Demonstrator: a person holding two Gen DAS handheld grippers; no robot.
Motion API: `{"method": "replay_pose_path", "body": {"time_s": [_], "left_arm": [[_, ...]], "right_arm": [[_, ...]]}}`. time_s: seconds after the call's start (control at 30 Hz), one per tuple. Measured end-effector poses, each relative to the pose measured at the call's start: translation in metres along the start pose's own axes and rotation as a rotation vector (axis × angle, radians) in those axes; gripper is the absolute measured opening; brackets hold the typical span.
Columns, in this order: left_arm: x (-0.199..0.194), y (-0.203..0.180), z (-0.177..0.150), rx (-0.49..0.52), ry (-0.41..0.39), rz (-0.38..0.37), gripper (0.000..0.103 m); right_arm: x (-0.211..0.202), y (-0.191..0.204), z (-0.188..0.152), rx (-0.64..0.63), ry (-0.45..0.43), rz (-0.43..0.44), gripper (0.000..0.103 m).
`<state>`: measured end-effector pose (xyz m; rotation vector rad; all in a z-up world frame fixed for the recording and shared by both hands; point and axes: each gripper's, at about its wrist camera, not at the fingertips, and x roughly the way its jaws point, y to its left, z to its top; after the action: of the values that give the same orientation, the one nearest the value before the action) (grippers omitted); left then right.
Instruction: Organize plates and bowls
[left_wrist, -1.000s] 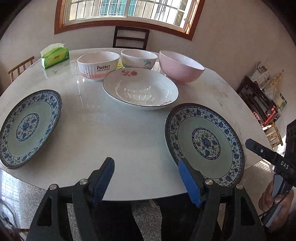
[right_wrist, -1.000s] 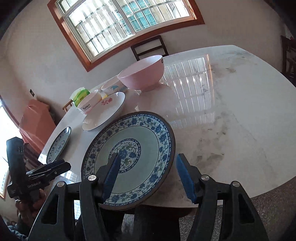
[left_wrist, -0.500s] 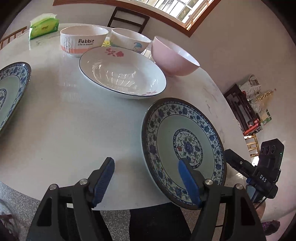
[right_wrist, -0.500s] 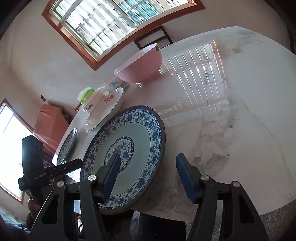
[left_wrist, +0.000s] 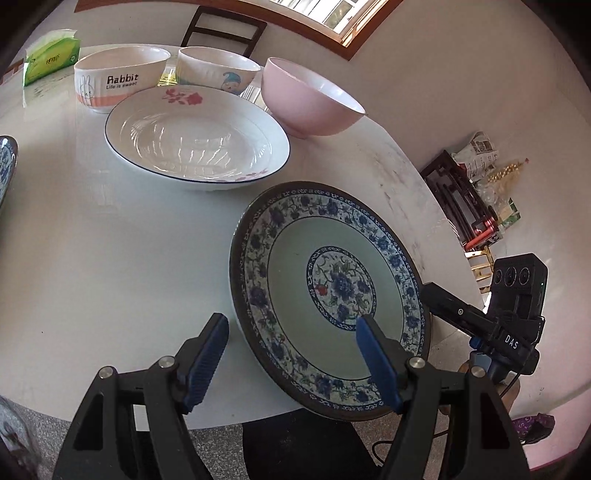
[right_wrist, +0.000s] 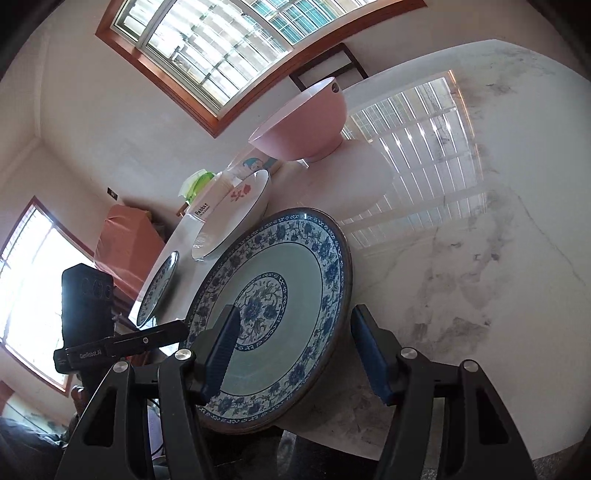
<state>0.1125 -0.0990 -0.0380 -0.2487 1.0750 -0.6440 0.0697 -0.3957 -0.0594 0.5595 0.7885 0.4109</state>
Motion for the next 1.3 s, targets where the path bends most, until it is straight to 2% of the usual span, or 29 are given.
{"method": "replay_pose_path", "body": {"time_s": [0.13,0.2,0.3,0.33,0.37,0.4,0.47,0.6,0.7,0.83,1.03,1.3], "left_arm": [[0.003,-0.005,-0.002,0.025,0.008,-0.013,0.073],[0.004,-0.006,-0.002,0.021,0.014,-0.019,0.073],[0.003,-0.004,-0.001,0.002,0.005,-0.009,0.069],[0.002,-0.002,-0.002,-0.008,-0.008,0.02,0.054],[0.001,0.001,-0.002,-0.01,-0.017,0.063,0.032],[0.001,0.005,-0.002,-0.015,-0.017,0.091,0.021],[-0.001,0.016,-0.003,-0.071,-0.02,0.042,0.017],[-0.005,0.011,-0.008,-0.028,-0.043,0.086,0.018],[-0.007,0.013,-0.01,-0.04,-0.045,0.071,0.018],[-0.01,0.012,-0.014,-0.026,-0.053,0.094,0.019],[-0.02,0.018,-0.021,-0.023,-0.082,0.149,0.022],[-0.04,0.035,-0.033,-0.055,-0.114,0.177,0.022]], "right_arm": [[0.001,0.002,0.0,-0.013,0.001,0.001,0.06],[0.0,0.001,-0.001,-0.013,-0.004,-0.006,0.055],[-0.001,-0.007,-0.001,0.015,-0.005,-0.031,0.036],[-0.002,-0.008,-0.002,0.016,-0.005,-0.051,0.025],[-0.002,-0.011,-0.002,0.021,-0.008,-0.062,0.018],[-0.003,-0.013,-0.003,0.03,-0.013,-0.061,0.017],[-0.005,-0.013,-0.005,0.029,-0.026,-0.066,0.015],[-0.006,-0.001,-0.011,-0.018,-0.031,-0.108,0.015],[-0.008,0.002,-0.015,-0.021,-0.029,-0.125,0.015],[-0.01,0.013,-0.021,-0.033,-0.026,-0.145,0.015],[-0.004,0.043,-0.03,-0.119,-0.018,-0.203,0.016],[0.011,0.064,-0.037,-0.16,-0.002,-0.198,0.016]]}}
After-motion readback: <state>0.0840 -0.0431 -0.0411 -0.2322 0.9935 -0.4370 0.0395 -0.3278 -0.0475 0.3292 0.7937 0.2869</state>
